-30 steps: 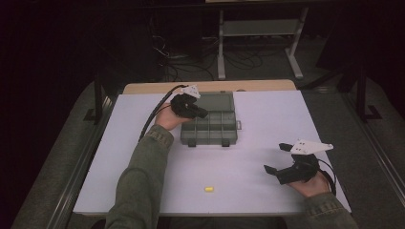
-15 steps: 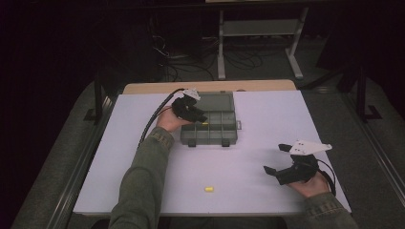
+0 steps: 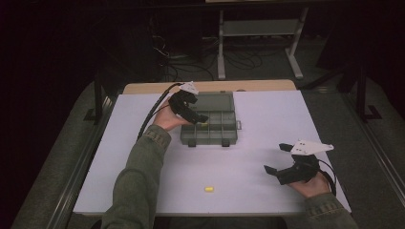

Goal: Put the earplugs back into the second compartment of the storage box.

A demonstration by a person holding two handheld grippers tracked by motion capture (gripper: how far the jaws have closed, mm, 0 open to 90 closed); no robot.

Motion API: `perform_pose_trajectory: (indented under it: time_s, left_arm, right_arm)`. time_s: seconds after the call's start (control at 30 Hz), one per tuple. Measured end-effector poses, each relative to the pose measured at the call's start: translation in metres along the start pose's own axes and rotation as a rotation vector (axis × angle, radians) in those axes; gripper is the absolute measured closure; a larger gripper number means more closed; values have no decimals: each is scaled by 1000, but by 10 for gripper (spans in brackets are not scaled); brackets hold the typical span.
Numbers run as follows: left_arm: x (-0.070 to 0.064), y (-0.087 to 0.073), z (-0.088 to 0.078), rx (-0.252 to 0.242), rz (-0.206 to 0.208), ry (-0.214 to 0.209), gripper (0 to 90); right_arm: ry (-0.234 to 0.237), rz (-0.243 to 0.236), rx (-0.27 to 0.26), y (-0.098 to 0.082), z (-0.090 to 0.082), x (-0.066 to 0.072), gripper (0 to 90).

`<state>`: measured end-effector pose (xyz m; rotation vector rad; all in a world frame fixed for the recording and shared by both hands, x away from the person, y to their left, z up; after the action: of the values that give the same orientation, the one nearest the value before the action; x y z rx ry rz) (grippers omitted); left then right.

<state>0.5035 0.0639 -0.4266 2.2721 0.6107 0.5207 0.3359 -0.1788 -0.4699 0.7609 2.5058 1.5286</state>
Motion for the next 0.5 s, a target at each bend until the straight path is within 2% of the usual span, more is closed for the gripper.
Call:
perform_pose_trajectory:
  time_s: [0.13,0.3,0.5]
  left_arm:
    - [-10,5,-8,-9,27,-12,0]
    - [-24,5,-13,3,60,-17,0]
    - [-37,3,-23,-13,72,-26,0]
  right_arm:
    - [0,2,1,0,0,-1,15]
    - [-4,1,3,0,0,-2,15]
    - [-4,1,2,0,-1,-1,15]
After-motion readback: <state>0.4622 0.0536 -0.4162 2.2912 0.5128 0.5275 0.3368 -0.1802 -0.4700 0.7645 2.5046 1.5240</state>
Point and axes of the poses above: each handheld gripper's, and its own axes: z roughly forward along the jaws, y roughly out of its top, x roughly to its left, the point moved 10 cm from there along z, roughly forward along the jaws, and after that the axes turned 15 degrees about y, right-handed, at the moved point
